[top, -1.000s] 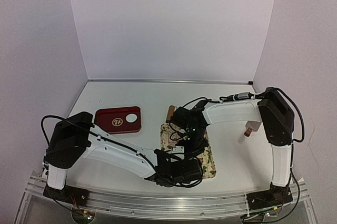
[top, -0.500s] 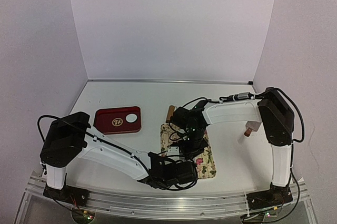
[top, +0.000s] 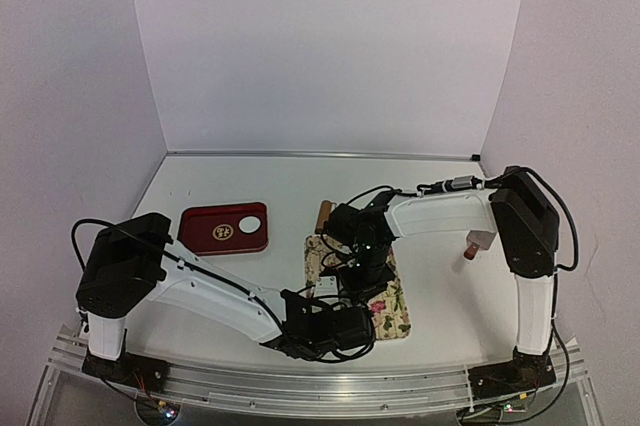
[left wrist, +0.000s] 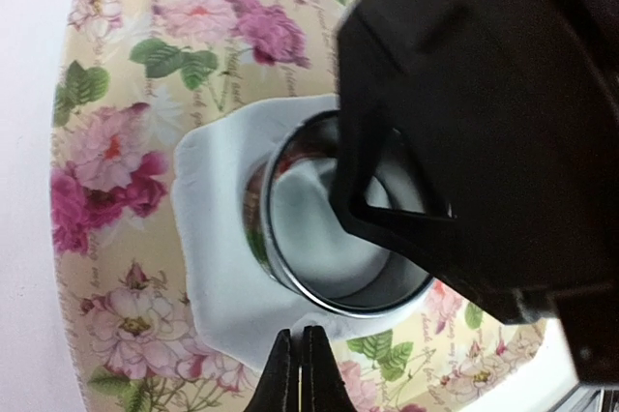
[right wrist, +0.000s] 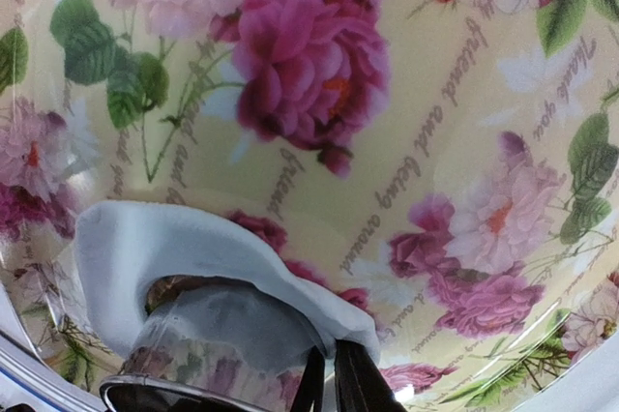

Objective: Roll out the dumpling wrappers from the dough
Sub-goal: Pull the dumpling wrapper from the work surface.

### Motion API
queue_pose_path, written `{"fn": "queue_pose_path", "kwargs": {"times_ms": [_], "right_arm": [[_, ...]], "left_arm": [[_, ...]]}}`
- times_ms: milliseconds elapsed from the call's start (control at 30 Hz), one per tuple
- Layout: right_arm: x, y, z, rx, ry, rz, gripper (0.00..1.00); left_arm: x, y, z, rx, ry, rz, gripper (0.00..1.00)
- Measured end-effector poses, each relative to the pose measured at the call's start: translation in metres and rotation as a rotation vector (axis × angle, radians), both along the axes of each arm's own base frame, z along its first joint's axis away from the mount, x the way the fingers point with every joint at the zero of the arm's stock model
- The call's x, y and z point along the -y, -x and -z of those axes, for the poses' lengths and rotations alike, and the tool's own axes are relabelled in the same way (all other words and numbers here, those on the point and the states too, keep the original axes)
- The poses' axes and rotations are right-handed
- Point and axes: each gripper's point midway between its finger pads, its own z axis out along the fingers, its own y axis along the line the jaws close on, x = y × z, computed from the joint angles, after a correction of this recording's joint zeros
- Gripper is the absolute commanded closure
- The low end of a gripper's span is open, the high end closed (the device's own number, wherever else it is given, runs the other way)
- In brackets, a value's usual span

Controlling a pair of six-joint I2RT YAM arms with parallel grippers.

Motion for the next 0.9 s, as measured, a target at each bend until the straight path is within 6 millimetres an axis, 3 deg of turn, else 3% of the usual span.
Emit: {"fn": "queue_pose_path", "kwargs": {"times_ms": [133, 367, 533, 733, 900], "right_arm": [[0.0, 0.0, 0.0, 0.0, 0.0, 0.001, 1.0], [0.0, 0.0, 0.001, 0.002, 0.0, 0.003, 1.0], [0.0, 0.0, 0.0, 0.01, 0.002, 0.002, 1.0], [-0.001, 0.001, -0.001, 0.01, -0.001, 0.001, 0.99], [-0.006, 0.004, -0.007, -0.015, -0.021, 0.003, 0.81]], "left_arm": [[-0.012, -0.004, 0.003, -0.003, 0.001, -0.074, 1.0], [-0.053, -0.01, 0.014, -0.014, -0.059, -0.196, 1.0], [-0.06, -0.01, 0.01, -0.018, -0.044, -0.22, 0.99], [-0.069, -0.005, -0.008, -0.078, 0.066, -0.186, 0.82], [-0.058, 0.002, -0.029, -0.192, 0.189, -0.141, 0.72]]}}
